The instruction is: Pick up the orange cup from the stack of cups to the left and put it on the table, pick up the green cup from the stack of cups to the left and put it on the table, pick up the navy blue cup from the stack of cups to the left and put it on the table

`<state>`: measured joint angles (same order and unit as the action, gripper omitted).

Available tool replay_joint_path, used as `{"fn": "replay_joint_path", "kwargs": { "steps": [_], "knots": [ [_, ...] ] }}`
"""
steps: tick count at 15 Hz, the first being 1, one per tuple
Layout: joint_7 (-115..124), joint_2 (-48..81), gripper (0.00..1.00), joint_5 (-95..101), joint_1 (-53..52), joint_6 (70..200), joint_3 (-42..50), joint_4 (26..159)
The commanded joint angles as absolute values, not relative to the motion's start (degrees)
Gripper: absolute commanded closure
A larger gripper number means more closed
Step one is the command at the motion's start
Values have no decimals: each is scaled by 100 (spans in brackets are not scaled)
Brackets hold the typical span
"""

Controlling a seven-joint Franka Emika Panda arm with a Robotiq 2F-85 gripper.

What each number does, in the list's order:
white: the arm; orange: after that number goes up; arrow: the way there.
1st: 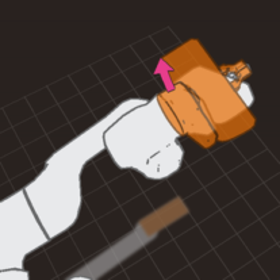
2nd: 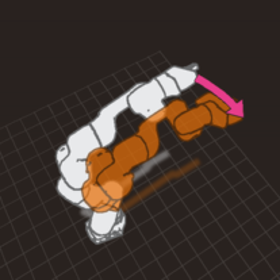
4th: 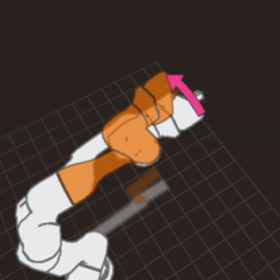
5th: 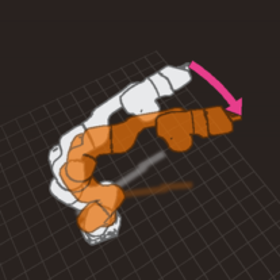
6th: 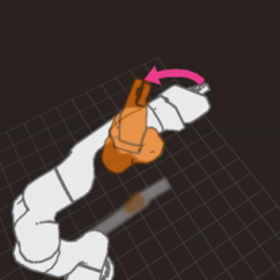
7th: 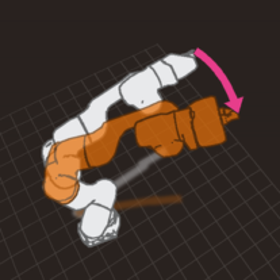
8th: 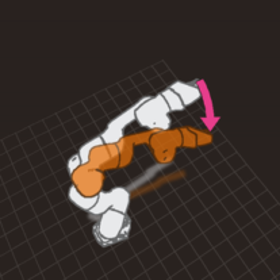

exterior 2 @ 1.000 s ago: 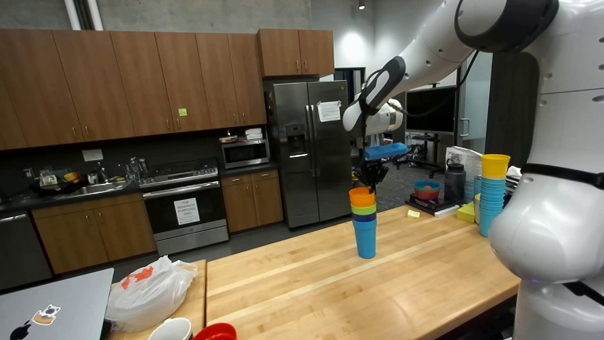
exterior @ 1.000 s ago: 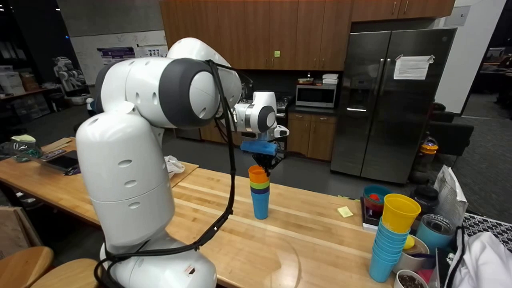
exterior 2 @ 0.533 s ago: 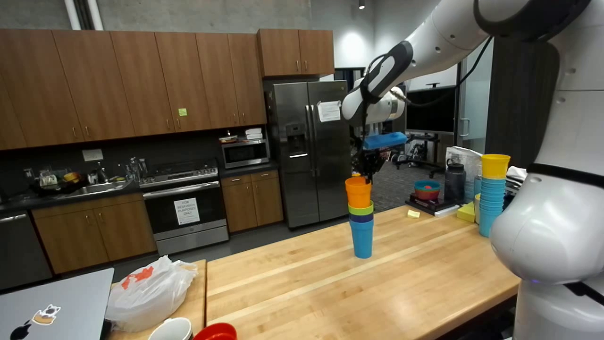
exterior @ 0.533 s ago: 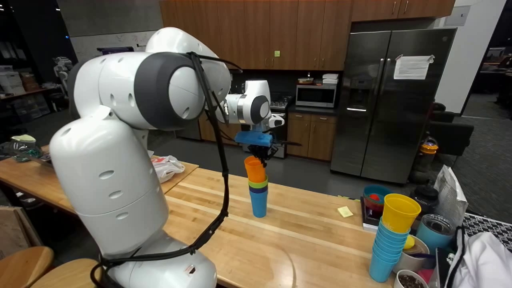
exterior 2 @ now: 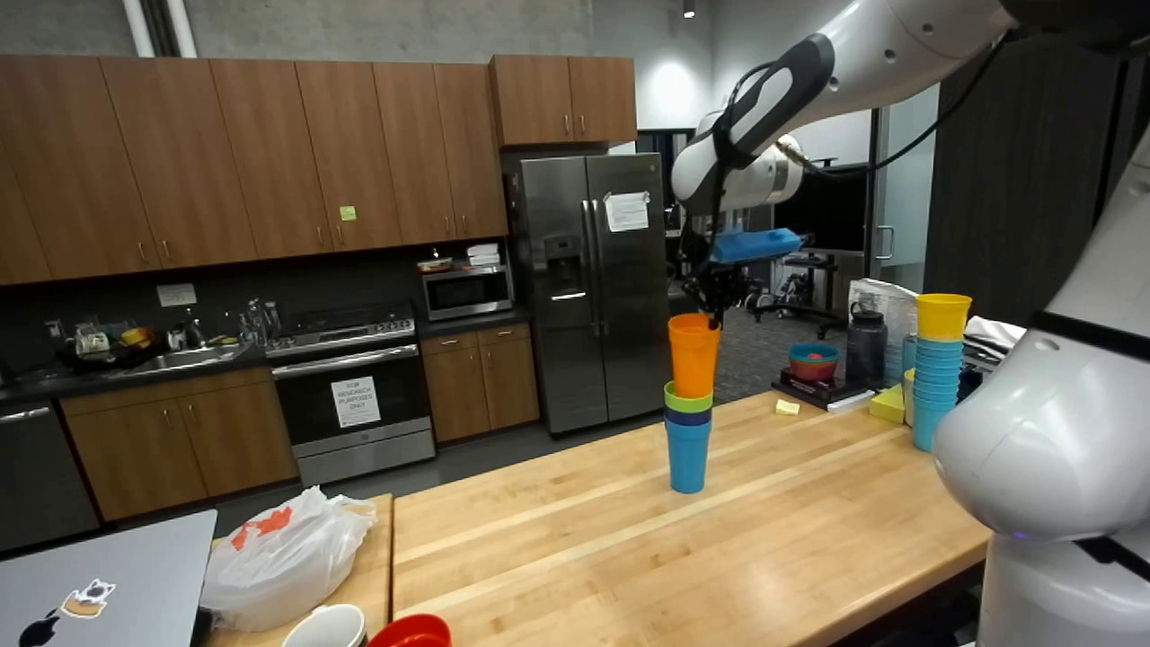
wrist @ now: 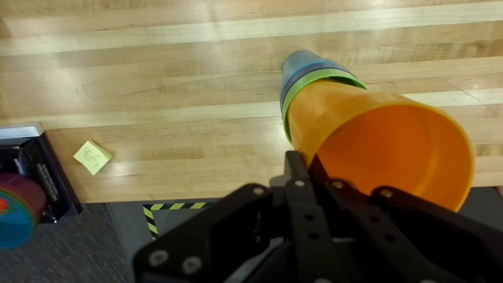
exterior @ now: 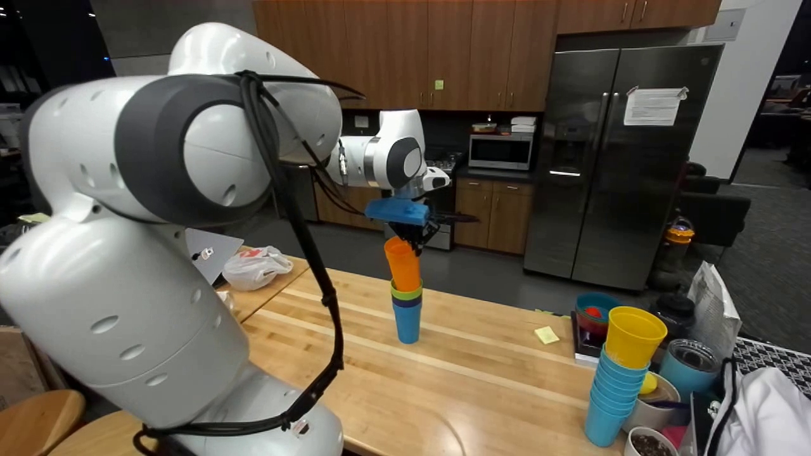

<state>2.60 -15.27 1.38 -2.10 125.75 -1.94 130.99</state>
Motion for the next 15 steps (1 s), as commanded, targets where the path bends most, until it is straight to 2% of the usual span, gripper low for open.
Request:
{"fn": "replay_joint_path", "kwargs": {
  "steps": [1,9,15],
  "knots": [
    [108,-2177,99,63,-176,12640,-114,13459],
    [139,-2803,99,-63,-168,12656,-18,13514],
    [389,-2733,99,-407,83,12867,279,13470]
  ]
}}
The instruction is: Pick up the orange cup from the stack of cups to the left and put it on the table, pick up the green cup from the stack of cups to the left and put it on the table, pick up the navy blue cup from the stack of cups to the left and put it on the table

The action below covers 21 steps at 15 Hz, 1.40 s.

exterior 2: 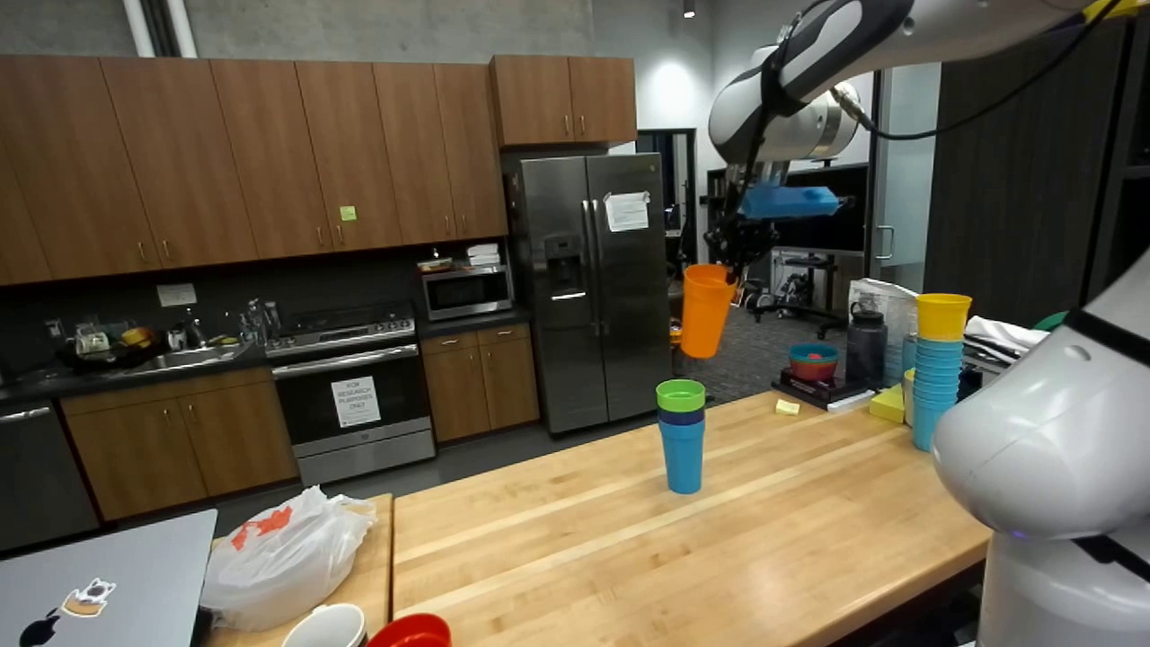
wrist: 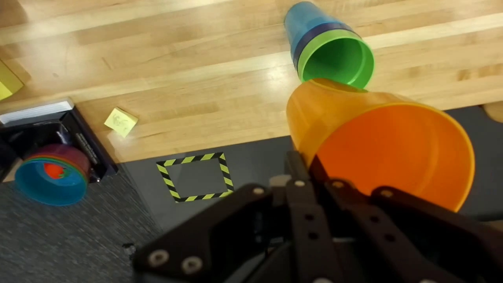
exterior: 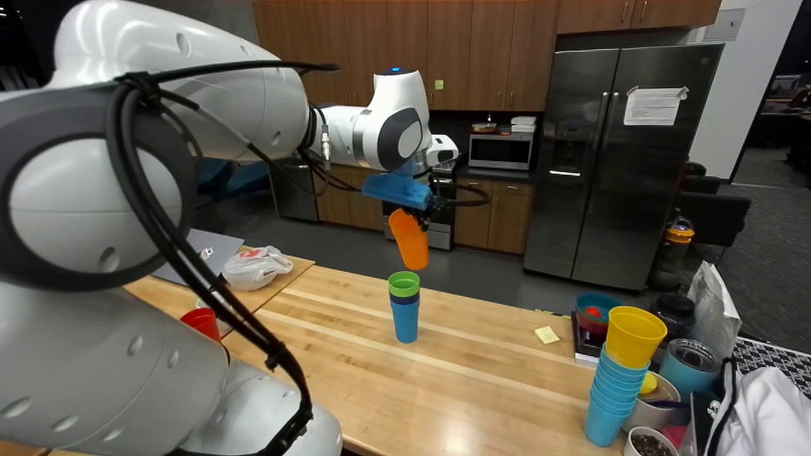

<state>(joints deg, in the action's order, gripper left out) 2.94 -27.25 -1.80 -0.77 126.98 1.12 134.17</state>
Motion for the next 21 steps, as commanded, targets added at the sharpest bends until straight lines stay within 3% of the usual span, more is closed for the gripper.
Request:
{"fn": "replay_joint_path", "kwargs": {
  "steps": [1,11,21],
  "knots": [
    [421,-2693,99,-484,161,12917,354,13475],
    [1021,-1813,99,-907,955,13188,958,13348],
    [1280,-477,99,-1449,1072,13352,1147,12887]
  ]
}}
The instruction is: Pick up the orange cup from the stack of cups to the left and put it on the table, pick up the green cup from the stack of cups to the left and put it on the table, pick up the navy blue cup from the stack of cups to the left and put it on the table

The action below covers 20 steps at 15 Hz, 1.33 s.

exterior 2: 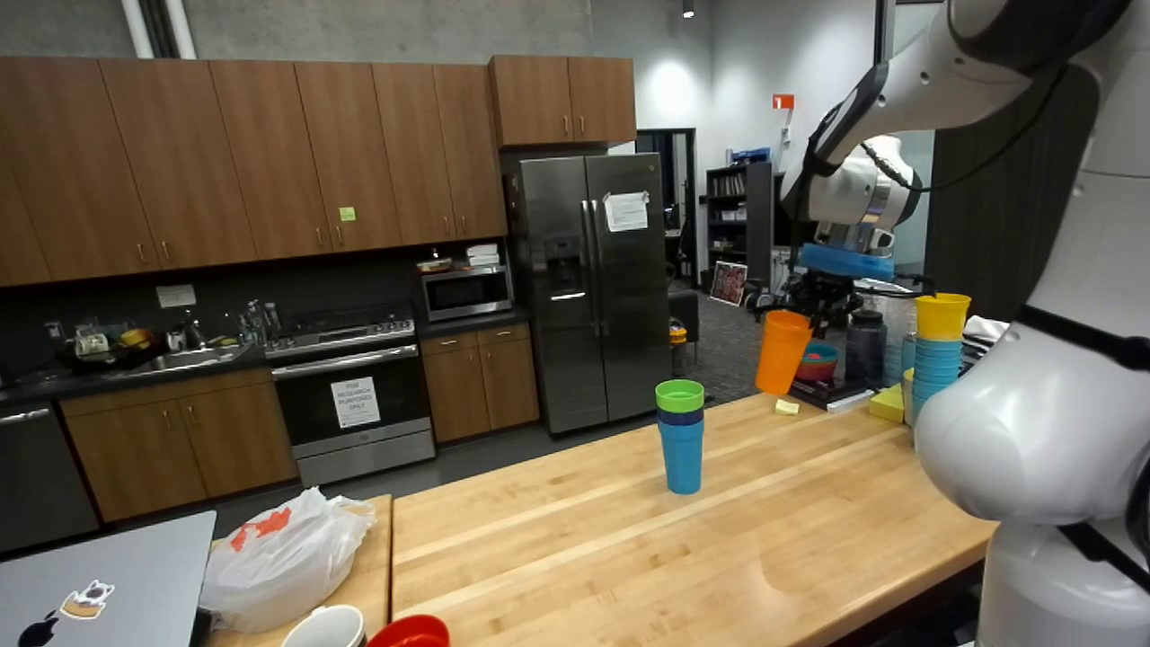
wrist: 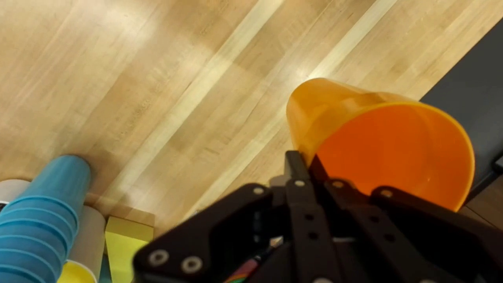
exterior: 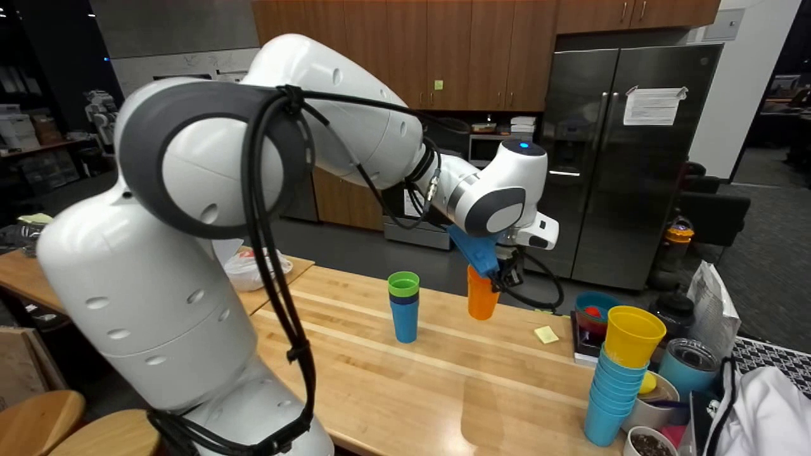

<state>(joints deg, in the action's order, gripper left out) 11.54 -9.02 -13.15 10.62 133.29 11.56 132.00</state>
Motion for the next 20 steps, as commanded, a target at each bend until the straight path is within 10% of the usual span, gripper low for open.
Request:
{"fn": "replay_joint_path", "kwargs": {
  "steps": [1,20],
  "knots": [
    [1330,-334,99,-1447,1073,13352,1138,12824],
    [2561,1426,99,-651,988,12845,1216,11741]
  ]
}}
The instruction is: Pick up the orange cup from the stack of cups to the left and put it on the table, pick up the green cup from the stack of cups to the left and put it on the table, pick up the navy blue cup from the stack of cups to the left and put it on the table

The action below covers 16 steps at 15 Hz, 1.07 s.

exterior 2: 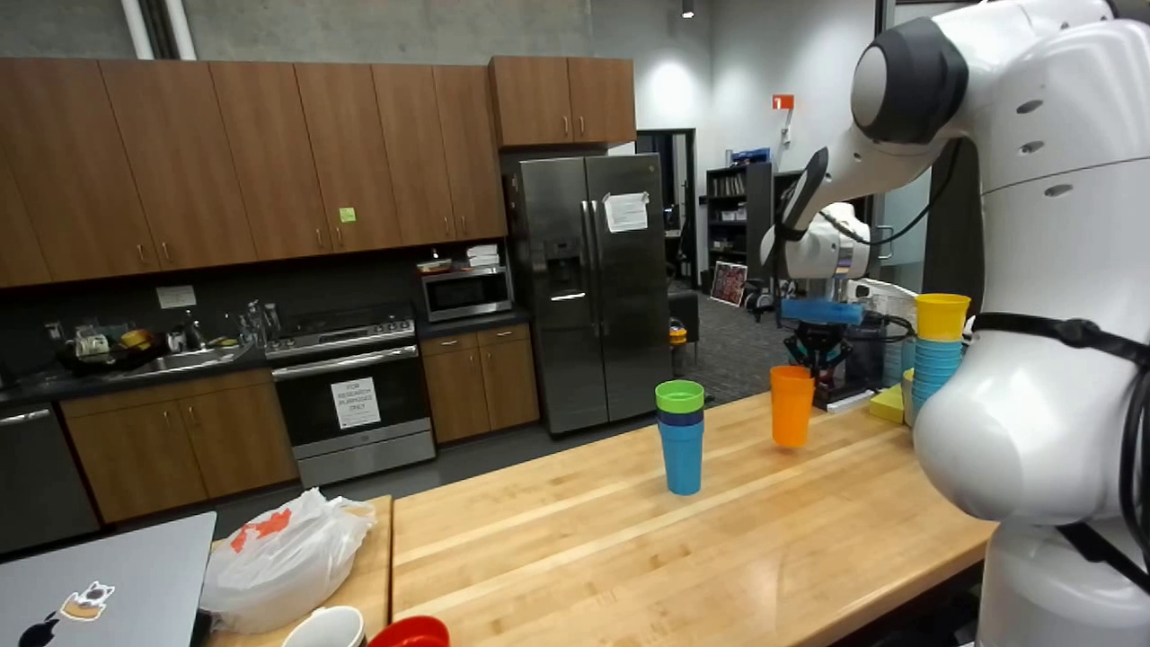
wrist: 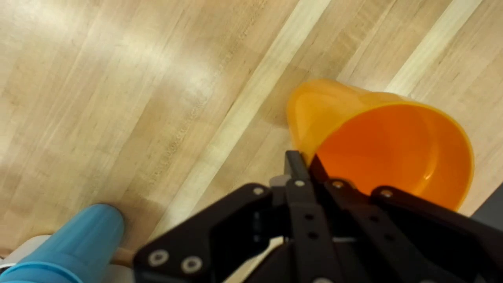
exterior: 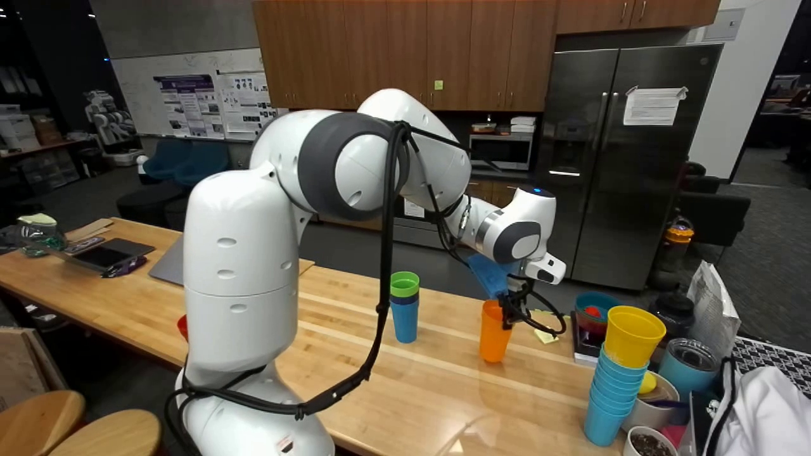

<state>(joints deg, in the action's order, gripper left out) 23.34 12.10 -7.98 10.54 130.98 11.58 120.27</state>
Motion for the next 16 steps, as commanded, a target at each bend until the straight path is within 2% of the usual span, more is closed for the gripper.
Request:
{"fn": "replay_joint_path", "kwargs": {
  "steps": [1,10,11,13,16],
  "knots": [
    [2638,1474,99,-602,961,12773,1218,11691],
    [3025,1701,99,-216,769,12351,1234,11368],
    [3044,1708,71,-193,758,12315,1230,11334],
    [3066,1712,67,-184,737,12275,1222,11309],
    [3053,1665,47,-221,725,12239,1201,11294]
  ]
}}
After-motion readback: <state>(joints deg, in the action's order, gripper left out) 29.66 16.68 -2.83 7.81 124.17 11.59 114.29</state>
